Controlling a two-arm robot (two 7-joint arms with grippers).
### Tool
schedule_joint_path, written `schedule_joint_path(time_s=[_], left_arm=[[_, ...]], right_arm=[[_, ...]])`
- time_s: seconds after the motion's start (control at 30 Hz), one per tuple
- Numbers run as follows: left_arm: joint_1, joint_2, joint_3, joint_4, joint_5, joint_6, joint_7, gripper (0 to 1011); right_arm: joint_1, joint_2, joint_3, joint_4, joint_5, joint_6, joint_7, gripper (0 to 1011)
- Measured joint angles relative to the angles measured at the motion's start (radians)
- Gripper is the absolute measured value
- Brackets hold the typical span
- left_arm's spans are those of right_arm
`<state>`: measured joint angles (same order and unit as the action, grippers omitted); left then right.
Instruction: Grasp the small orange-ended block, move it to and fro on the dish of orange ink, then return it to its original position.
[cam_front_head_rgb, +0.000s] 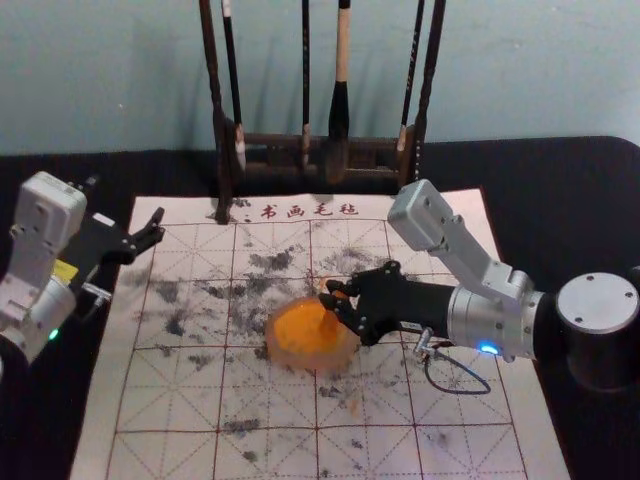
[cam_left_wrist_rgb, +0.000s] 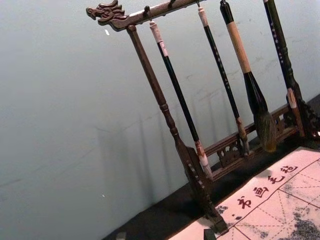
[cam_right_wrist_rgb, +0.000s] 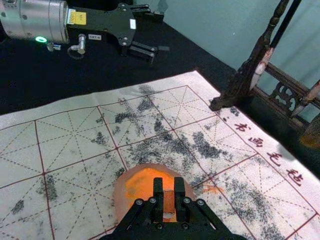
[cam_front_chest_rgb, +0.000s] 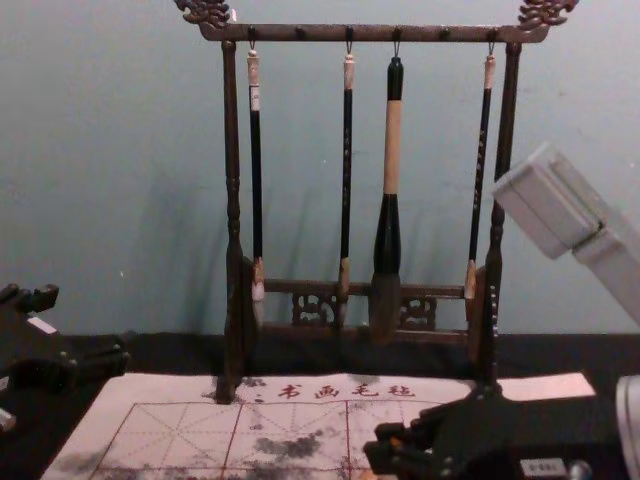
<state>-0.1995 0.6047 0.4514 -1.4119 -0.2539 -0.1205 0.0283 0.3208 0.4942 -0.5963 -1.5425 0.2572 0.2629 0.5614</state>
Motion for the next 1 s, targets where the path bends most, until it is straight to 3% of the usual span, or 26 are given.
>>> schedule_joint_path(time_s=[1.0], left_arm=[[0.0,0.0,0.0,0.0,0.0,0.0,0.0,1001]], right_arm=[[0.003,-0.017,-0.039,-0.01,0.005,0.008,0.014,126]])
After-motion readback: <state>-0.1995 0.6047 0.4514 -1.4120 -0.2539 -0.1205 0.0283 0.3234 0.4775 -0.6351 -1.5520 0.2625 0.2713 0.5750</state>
